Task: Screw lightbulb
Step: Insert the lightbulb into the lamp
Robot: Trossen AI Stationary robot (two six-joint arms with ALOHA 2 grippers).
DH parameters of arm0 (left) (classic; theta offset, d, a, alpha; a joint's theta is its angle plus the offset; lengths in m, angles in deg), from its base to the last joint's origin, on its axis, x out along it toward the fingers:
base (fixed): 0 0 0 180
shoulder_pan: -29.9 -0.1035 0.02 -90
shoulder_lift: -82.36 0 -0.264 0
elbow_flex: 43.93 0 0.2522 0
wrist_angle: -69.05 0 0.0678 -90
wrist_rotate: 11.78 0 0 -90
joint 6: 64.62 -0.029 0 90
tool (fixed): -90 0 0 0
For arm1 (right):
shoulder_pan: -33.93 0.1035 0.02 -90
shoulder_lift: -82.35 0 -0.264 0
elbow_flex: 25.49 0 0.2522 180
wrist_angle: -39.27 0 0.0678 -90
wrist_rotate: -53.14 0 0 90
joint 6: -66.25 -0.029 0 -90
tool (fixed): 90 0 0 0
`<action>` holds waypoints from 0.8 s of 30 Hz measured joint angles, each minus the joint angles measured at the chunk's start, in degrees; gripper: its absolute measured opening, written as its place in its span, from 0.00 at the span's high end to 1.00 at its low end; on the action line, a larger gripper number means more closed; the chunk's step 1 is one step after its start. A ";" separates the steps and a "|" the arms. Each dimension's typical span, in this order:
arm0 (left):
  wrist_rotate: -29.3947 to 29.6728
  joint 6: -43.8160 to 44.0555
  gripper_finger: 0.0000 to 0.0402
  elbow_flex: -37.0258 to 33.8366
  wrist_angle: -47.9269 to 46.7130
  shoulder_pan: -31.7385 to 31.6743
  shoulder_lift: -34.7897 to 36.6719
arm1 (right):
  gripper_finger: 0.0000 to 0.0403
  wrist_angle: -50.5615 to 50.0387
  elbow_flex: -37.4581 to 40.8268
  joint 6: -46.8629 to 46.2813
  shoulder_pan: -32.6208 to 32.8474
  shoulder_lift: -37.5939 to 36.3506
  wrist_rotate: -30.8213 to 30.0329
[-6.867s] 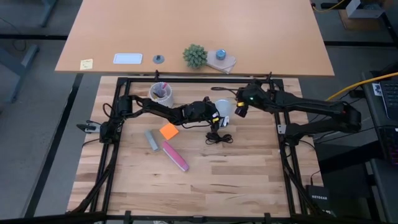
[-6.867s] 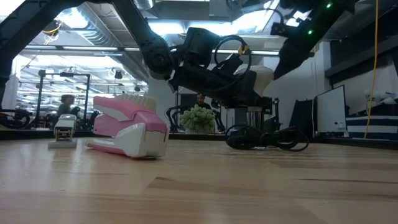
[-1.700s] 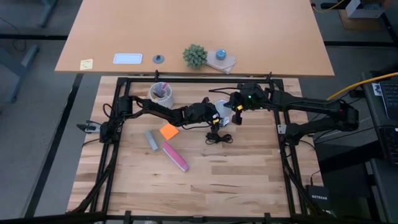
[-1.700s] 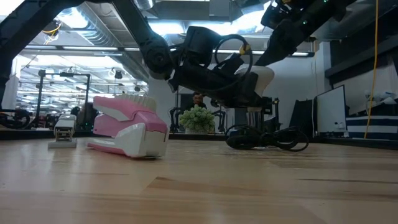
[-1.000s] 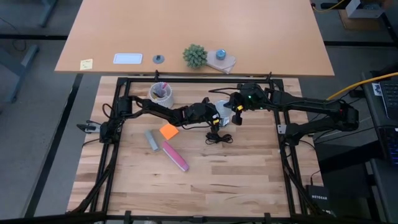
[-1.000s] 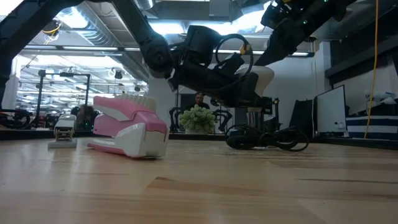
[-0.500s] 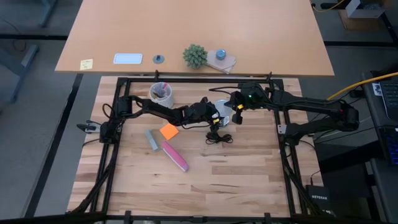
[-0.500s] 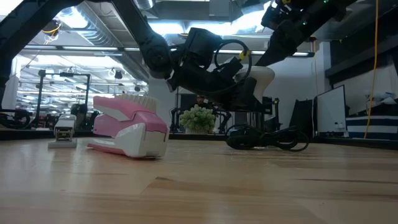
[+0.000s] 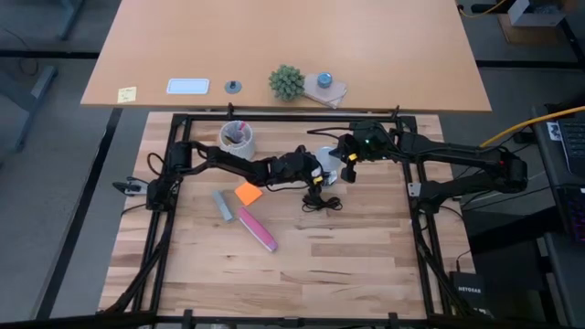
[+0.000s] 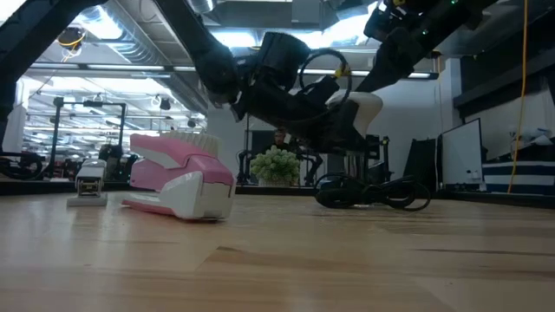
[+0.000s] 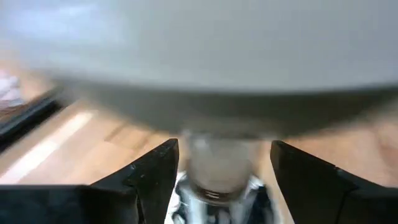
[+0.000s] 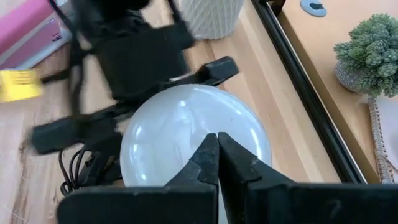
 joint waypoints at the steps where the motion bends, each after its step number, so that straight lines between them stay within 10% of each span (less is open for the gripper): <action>1: 0.40 0.12 0.39 -0.03 -0.65 0.23 0.45 | 0.99 -0.07 0.00 -0.02 0.00 0.00 0.08; 24: -0.26 0.19 0.39 0.04 -21.46 3.92 9.62 | 0.99 0.14 0.02 -0.93 -0.02 0.02 -0.26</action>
